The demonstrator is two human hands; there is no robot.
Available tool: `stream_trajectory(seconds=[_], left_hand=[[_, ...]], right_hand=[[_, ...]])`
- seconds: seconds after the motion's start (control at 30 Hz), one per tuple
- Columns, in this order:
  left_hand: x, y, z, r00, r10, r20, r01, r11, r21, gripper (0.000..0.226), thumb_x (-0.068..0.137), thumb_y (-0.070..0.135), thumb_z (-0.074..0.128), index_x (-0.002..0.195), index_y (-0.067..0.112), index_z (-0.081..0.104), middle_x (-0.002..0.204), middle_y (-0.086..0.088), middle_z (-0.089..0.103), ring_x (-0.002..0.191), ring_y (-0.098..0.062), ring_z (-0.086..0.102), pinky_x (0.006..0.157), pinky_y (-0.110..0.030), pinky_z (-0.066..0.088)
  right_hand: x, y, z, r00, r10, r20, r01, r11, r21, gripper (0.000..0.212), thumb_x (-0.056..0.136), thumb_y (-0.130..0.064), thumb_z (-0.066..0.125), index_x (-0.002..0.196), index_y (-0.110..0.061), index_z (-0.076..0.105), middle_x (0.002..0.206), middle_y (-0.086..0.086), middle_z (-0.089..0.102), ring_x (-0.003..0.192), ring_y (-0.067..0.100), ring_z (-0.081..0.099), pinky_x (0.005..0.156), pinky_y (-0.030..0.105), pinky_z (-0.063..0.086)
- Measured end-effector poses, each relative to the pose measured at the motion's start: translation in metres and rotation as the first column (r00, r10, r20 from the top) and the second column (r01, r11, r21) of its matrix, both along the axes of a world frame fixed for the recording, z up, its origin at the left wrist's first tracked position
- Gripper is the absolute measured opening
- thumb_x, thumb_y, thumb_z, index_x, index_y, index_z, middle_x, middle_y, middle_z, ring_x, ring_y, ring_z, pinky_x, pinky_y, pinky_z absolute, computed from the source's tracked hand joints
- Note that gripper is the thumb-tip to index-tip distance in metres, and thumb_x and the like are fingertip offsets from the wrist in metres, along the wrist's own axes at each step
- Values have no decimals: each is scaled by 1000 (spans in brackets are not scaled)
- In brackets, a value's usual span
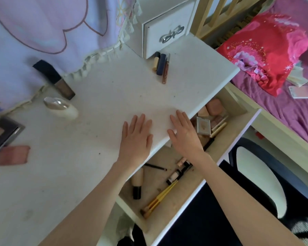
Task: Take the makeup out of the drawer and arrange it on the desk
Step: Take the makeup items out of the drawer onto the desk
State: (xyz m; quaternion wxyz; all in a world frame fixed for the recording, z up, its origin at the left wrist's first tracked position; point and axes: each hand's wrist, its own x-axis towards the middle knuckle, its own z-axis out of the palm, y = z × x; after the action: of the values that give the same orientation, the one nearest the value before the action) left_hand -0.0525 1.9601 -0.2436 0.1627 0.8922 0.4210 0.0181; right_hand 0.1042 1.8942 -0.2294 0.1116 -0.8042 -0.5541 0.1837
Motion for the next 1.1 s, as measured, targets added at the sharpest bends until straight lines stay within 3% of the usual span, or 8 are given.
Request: stream_trajectory(seconds=[0.17,0.27,0.43,0.5,0.57,0.73,0.93,1.1], left_hand=[[-43,-52,-2,992,-79,-100,82,996,26,52,99,38,22,148,23,13,157,-5,1,144,-27,-4,114,-44,-6],[-62,-77,4,991,-112,-79,112,994,3,51,99,38,20,146,19,25,156,-7,10,144,-28,3,115,-44,-2],[-92,-126,10,985,-126,118,130,991,-28,37,94,17,39,127,4,51,138,-16,46,134,-31,36,109,-50,31],[-97,-142,3,971,-139,196,162,981,-103,33,91,8,49,123,3,54,128,-15,54,124,-31,48,101,-44,43],[-94,-152,-5,967,-146,207,187,962,-198,35,94,10,46,128,8,51,125,-8,56,114,-22,54,93,-33,48],[-60,-154,-38,977,-49,208,126,916,-380,39,98,21,38,137,19,41,127,-1,50,98,-10,56,77,-16,43],[-3,-143,-76,973,172,157,-47,804,-593,40,97,22,41,137,15,39,129,-4,48,116,-16,49,87,-19,33],[24,-142,-99,964,189,185,-61,840,-540,32,96,15,40,127,16,49,114,-6,53,102,-21,53,82,-22,38]], right_hand=[[-41,-62,0,1000,-1,-15,0,995,-96,59,97,-24,45,148,-17,18,158,8,8,145,25,7,118,43,15],[-54,-91,-5,999,20,-32,-26,982,-185,58,96,-15,45,148,-17,18,156,8,15,141,28,18,115,39,18],[-48,-121,-7,999,48,-18,-51,962,-267,50,97,-11,43,145,-12,29,148,8,33,135,23,31,112,33,24],[-41,-124,-9,996,91,21,-80,950,-301,45,96,-10,41,141,-11,37,143,9,41,130,24,38,108,36,29],[-31,-122,-12,990,128,61,-100,935,-340,43,94,-8,42,137,-12,41,136,9,48,123,26,43,102,36,34],[2,-105,-23,982,162,96,-115,921,-372,40,90,-2,45,127,-16,53,127,10,52,115,29,48,94,34,36],[39,-79,-49,952,264,156,-163,867,-471,41,86,-5,50,127,-12,50,128,10,54,118,30,46,97,39,39],[47,-69,-73,909,390,147,-264,812,-521,41,90,-10,47,131,-13,47,133,9,49,124,30,42,100,39,35]])
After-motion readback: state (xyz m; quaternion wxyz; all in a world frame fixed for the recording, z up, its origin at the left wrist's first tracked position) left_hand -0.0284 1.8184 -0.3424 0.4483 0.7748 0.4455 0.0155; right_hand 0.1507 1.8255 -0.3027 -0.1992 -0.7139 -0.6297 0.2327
